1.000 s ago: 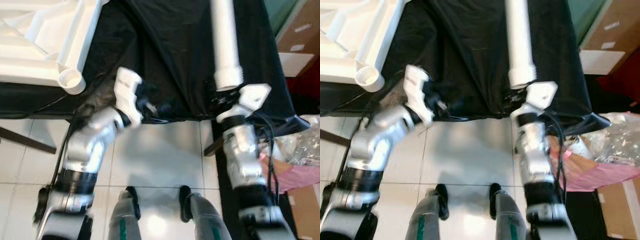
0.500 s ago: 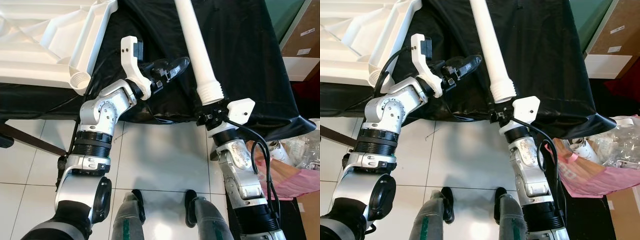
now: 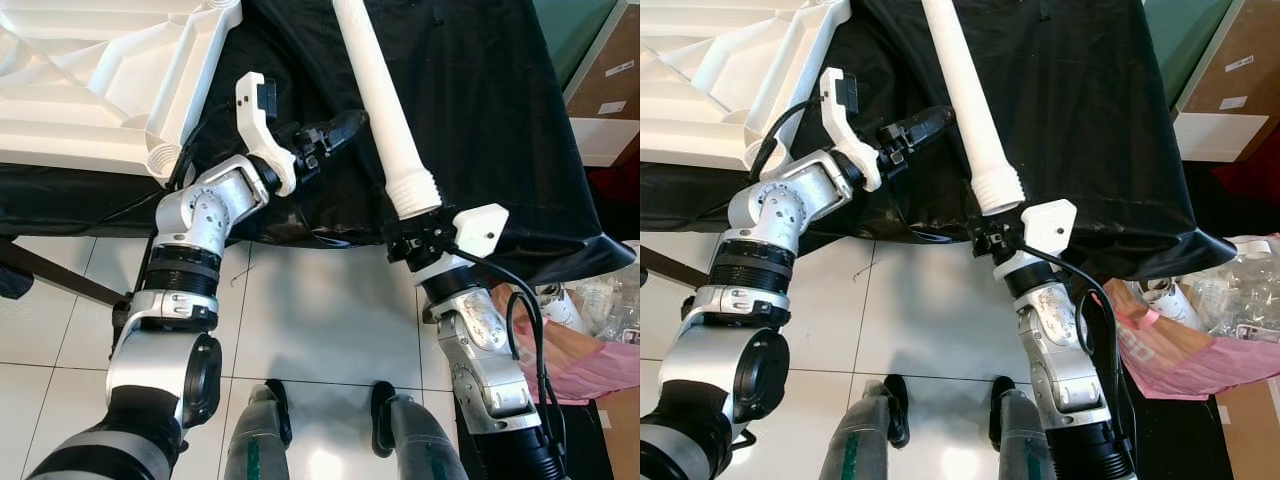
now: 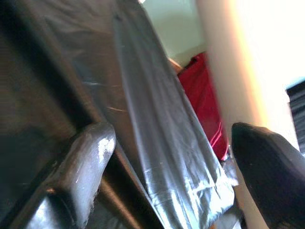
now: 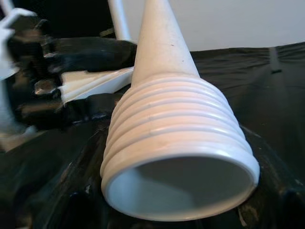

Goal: Building children table

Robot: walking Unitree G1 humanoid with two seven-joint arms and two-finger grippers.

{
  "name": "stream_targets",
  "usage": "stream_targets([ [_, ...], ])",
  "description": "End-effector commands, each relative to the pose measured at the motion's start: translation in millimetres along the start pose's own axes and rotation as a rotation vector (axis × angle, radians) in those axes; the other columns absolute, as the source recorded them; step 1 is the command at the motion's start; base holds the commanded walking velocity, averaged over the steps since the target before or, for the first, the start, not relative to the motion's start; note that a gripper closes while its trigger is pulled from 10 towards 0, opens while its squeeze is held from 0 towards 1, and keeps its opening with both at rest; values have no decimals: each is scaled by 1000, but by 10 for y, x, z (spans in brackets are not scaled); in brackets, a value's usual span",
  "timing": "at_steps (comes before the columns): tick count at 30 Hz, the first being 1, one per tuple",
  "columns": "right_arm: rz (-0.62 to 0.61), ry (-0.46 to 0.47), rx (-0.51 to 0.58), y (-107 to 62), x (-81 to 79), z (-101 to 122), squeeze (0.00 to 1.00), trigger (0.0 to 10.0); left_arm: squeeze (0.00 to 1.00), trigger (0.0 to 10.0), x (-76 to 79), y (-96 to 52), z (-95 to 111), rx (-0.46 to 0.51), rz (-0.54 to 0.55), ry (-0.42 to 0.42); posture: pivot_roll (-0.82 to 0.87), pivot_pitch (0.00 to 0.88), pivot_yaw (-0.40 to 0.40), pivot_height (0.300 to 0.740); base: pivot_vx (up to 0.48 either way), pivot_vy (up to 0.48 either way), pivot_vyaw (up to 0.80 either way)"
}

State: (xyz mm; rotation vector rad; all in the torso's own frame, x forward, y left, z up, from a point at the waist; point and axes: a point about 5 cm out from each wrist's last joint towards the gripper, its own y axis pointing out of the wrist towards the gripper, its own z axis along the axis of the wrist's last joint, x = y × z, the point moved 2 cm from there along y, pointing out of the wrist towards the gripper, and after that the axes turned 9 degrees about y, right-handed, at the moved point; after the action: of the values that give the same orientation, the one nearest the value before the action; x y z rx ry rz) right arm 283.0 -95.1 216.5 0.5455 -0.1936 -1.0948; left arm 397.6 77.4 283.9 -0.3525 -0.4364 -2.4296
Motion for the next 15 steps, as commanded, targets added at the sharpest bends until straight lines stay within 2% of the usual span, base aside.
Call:
stream_targets([
  [1,169,44,-62,-38,-322,-114,0,10000,0,10000,217,46,164,74,-234,-16,-5,232,49,740,0,0,0],
  [7,179,55,-94,-74,-344,-154,0,10000,0,10000,150,23,328,127,-222,-47,-9,233,54,740,0,0,0],
  [11,112,75,-90,-72,-263,-154,0,10000,0,10000,124,7,350,131,-218,-41,-9,233,55,740,0,0,0],
  [13,-12,84,-64,-55,-92,-128,0,10000,0,10000,111,-23,323,121,-225,-31,-9,234,56,740,0,0,0],
  [15,-86,96,-52,-52,19,-113,0,10000,0,10000,115,-46,297,109,-240,-30,-8,234,58,740,0,0,0],
])
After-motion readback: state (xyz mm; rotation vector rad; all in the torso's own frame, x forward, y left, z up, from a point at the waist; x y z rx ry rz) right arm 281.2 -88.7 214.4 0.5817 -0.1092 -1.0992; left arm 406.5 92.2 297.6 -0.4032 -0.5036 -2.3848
